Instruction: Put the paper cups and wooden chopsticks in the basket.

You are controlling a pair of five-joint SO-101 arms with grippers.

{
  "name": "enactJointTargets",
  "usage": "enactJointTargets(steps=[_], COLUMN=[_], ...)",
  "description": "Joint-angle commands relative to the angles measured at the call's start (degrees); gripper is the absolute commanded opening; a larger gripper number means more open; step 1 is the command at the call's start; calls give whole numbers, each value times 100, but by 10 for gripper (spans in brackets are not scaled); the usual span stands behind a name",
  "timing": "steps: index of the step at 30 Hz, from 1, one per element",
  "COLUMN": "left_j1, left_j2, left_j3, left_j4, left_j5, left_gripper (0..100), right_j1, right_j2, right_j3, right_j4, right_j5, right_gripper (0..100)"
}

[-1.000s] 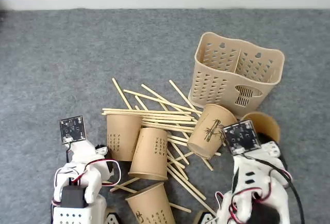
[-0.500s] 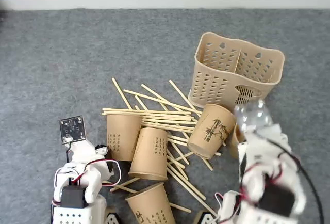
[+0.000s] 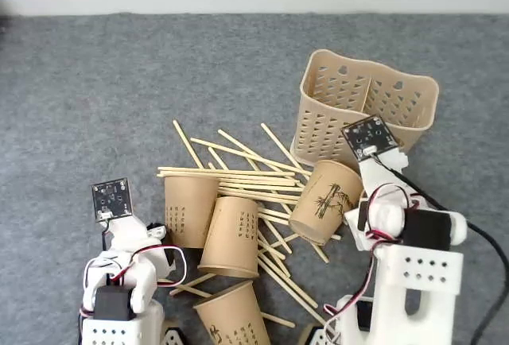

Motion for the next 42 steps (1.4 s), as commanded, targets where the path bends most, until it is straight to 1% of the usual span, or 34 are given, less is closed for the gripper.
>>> enactJointTargets(steps=[1,7,13,15,18,20,23,26,28,34,37,39,42], left_j1=[0,0,0,0,0,0,0,0,0,0,0,0,0], left_j2=[-70,-70,-70,-70,-70,-70,-70,-70,-70,-70,-70,-70,-70], left_j3=[-48,-48,-48,-48,-48,-48,-48,-48,-48,-48,-48,-48,-48], left_j4=[18,18,18,18,18,18,18,18,18,18,18,18,18], left_j5=[-26,-26,-26,-26,-26,-26,-26,-26,-26,-26,-26,-26,-26], left_gripper=[14,14,14,14,14,14,14,14,14,14,14,14,14], right_j1=[-31,-66,-66,-66,-40,-22,-13,-4,180,1288,1789,2070,2202], right_j2=[75,286,409,400,365,365,365,365,356,365,365,365,400], right_j3=[-141,651,1046,1046,949,870,712,237,-299,-2330,-3191,-3701,-4413], right_j4=[-251,-998,-1174,-1174,-1182,-1130,-1033,-488,-4,1086,1323,1314,1314], right_j5=[-53,-53,-44,-44,-44,79,396,580,730,1424,1802,1916,1925], right_gripper=[182,180,172,121,1,23,9,8,8,8,8,8,8])
